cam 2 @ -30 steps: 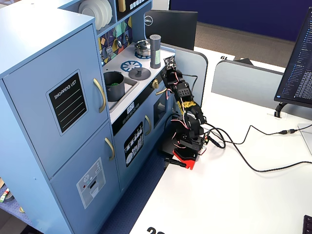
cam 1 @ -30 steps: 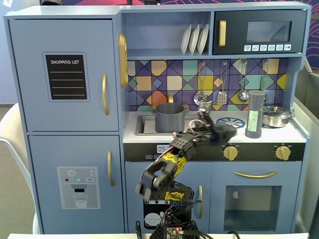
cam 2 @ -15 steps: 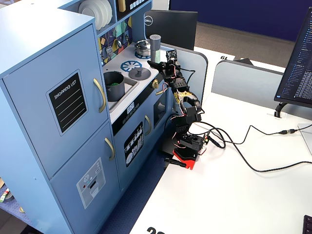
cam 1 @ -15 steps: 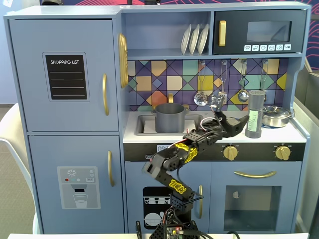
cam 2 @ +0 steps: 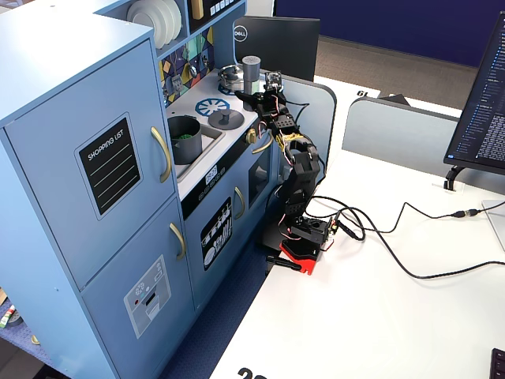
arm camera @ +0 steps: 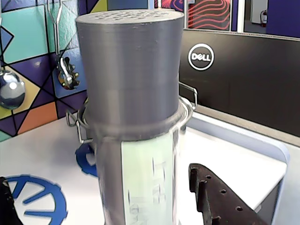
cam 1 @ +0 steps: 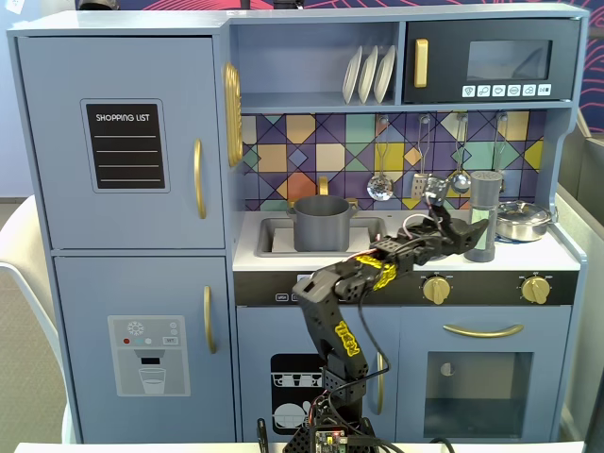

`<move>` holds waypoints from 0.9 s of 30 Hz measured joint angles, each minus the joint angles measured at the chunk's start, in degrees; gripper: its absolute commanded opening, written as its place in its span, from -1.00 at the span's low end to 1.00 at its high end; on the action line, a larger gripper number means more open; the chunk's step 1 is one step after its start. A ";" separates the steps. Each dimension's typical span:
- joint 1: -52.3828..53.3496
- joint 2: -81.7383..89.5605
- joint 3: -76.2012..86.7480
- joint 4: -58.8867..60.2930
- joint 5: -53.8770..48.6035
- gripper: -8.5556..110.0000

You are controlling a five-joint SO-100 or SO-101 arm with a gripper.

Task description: Put salt in the gray recipient

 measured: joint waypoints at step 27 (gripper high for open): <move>0.18 -25.31 -25.66 -2.64 -0.53 -0.86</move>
